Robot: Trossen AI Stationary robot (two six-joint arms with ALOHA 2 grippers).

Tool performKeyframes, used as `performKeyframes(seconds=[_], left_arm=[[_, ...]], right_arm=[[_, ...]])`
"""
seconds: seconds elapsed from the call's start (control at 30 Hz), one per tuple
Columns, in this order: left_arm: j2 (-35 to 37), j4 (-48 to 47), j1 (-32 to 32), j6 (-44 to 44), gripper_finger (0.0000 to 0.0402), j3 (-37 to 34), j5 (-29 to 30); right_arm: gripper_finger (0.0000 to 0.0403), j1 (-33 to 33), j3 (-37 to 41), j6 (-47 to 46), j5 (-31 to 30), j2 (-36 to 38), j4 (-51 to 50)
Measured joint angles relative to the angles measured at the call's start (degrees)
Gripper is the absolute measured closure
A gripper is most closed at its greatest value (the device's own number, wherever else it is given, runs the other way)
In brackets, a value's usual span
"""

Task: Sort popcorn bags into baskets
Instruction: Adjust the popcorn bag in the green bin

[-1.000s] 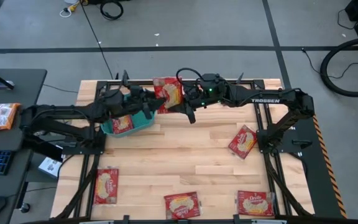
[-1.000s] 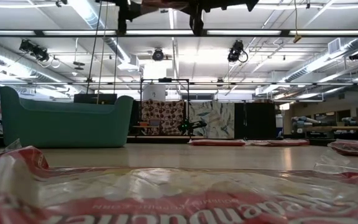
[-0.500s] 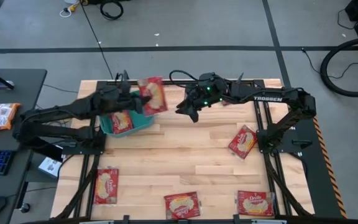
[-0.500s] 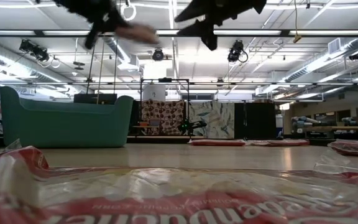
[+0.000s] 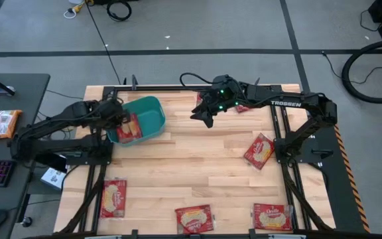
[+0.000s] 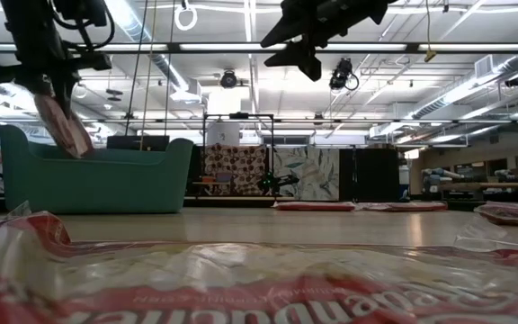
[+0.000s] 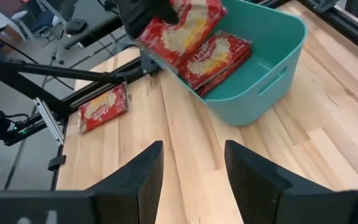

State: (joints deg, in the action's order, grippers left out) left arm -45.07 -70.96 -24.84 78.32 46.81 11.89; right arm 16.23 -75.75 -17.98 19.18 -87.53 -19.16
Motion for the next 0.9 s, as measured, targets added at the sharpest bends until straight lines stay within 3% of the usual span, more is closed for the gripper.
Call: performKeyframes(seconds=[0.2,0.4,0.53,0.73,0.9], left_arm=[[-1.7,2.4,-6.9,-7.6,0.0362,0.0,1.4],[-7.6,11.5,-11.4,-15.0,0.0367,0.0,-4.9],[-13.6,20.1,-12.8,-16.0,0.0365,0.0,-6.2],[-24.2,22.1,-12.0,-16.0,0.0364,0.0,-6.9],[-30.0,34.7,-10.6,-14.3,0.0364,0.0,-7.2]], right_arm=[[0.0227,0.0,0.0,-0.3,0.0,0.0,0.3],[0.0227,-0.2,0.0,-1.3,0.0,0.0,0.2],[0.0227,-0.5,0.0,-1.6,0.0,0.0,0.2],[0.0227,-1.6,0.0,-2.0,0.0,0.0,-1.9],[0.0227,-2.7,0.0,-2.0,0.0,0.0,-2.7]])
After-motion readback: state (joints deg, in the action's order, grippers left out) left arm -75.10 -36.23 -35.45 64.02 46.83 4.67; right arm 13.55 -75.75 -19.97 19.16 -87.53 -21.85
